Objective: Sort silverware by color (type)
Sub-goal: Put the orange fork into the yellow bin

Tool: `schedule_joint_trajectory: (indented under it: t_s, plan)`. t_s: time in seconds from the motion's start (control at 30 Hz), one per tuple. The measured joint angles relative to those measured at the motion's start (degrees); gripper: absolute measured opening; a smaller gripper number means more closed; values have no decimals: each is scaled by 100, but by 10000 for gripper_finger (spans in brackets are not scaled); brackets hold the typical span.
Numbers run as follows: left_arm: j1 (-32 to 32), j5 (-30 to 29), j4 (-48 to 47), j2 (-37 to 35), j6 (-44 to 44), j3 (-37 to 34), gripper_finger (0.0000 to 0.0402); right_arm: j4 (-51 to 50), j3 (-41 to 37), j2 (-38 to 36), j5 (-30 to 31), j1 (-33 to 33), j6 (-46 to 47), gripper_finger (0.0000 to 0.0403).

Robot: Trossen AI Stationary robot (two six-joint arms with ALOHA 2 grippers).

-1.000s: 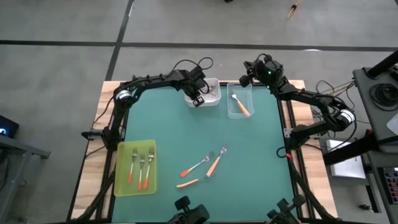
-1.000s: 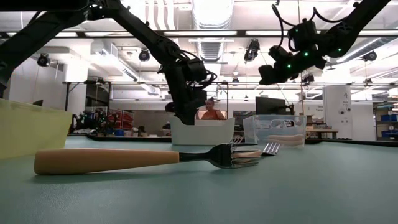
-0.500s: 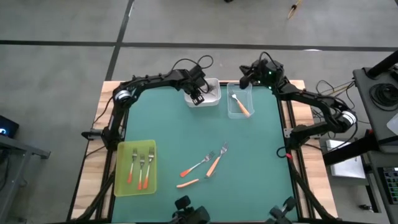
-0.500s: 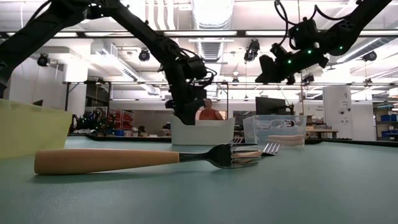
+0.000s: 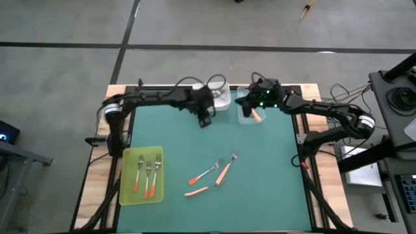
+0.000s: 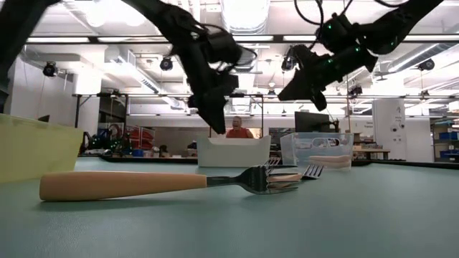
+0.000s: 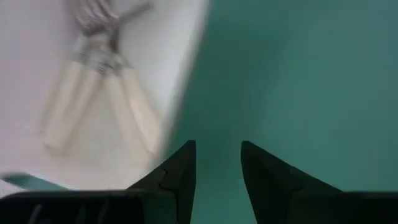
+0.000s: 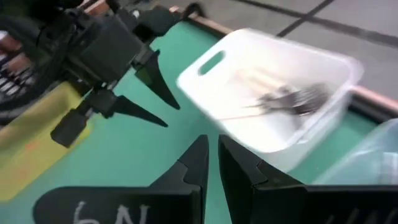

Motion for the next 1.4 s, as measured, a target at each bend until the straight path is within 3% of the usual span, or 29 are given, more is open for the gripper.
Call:
schedule_joint_trajectory:
  t_s: [0.3, 0.5, 0.7, 0.87, 1.0, 1.23, 1.4]
  plan:
    - [-864, -37, 1530, -1866, -632, -2195, 109, -48, 0, 0, 265, 1285, 303, 27]
    - [-1657, -410, 2772, -2817, -1392, -3429, 109, -69, 0, 0, 1329, 2330, 440, 27]
    - [-2526, -928, 3944, -3311, -2000, -4349, 109, -281, 0, 0, 2290, 3311, 635, 27]
    - [-3190, -1363, 4727, -3317, -2346, -4790, 109, -613, 0, 55, 3066, 4085, 1229, 27]
    - [-3650, -1561, 5135, -3166, -2490, -4929, 109, -705, 0, 230, 3286, 4580, 1759, 27]
    - [-4285, -1999, 5352, -2677, -2567, -4809, 109, -675, -2, 854, 3771, 5198, 2499, 27]
    - [-4526, -2078, 5351, -2035, -2681, -4497, 109, -665, 57, 1347, 3756, 5360, 2922, 27]
